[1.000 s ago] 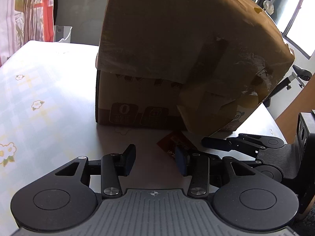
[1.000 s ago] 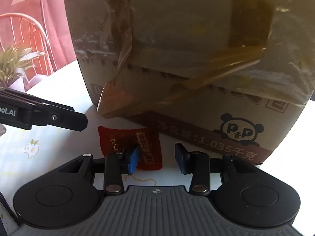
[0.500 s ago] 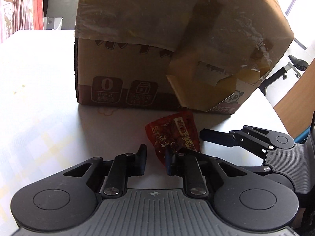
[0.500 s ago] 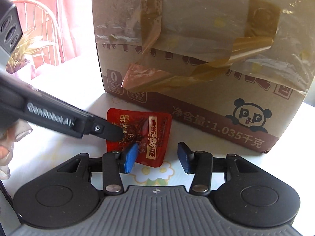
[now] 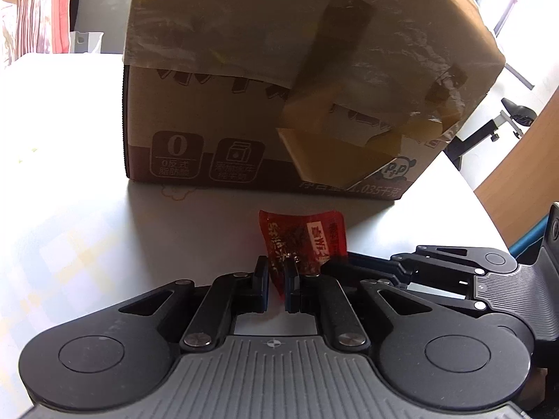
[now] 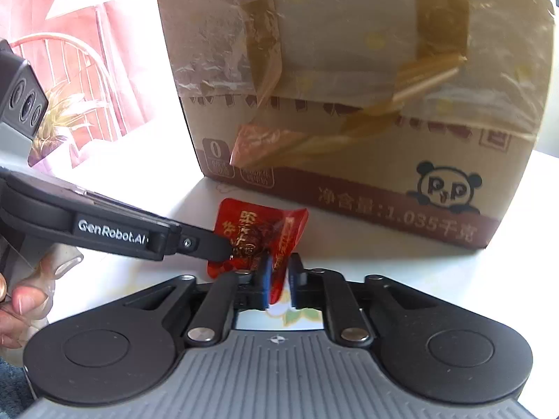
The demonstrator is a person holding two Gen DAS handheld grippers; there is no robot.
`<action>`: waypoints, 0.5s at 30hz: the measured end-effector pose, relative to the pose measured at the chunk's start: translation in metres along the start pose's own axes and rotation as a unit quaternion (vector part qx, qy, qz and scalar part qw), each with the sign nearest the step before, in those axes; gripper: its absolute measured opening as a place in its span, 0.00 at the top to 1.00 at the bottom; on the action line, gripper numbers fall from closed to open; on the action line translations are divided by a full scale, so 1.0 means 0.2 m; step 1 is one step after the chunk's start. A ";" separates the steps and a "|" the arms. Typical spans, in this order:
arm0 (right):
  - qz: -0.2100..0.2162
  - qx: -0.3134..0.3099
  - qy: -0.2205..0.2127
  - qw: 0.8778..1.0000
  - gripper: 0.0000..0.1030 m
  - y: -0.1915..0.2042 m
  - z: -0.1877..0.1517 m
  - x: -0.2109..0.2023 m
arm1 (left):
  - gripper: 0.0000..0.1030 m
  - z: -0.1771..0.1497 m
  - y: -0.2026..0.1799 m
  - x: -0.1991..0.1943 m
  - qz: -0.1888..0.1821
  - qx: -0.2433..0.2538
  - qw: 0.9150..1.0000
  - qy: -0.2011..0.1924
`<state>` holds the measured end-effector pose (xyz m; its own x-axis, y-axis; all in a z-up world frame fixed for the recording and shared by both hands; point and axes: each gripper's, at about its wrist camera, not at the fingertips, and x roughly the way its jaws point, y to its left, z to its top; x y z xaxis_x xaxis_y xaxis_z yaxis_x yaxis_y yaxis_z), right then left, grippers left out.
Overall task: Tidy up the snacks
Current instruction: 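Grasp the red packet with the right tool beside the cardboard box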
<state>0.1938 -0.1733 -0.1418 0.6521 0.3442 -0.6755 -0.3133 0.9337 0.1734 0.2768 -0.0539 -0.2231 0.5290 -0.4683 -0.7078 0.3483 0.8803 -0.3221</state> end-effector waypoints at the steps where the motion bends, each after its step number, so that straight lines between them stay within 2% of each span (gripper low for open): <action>1: 0.004 0.003 0.001 1.000 0.92 0.00 0.00 0.00 | 0.91 0.00 -0.01 0.00 -0.001 0.005 1.000 0.000; 9: 0.019 0.018 0.001 1.000 0.94 0.02 -0.02 -0.06 | 0.91 -0.06 -0.04 -0.02 -0.005 0.008 1.000 0.013; 15: 0.020 0.015 -0.023 0.999 0.95 0.05 -0.01 -0.18 | 0.92 -0.05 -0.08 -0.15 -0.018 0.018 0.999 -0.025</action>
<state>0.1669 -0.1760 -0.1172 0.6705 0.3855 -0.6339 -0.3193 0.9212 0.2224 0.2477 -0.0528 -0.2019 0.5531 -0.5044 -0.6631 0.3950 0.8595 -0.3244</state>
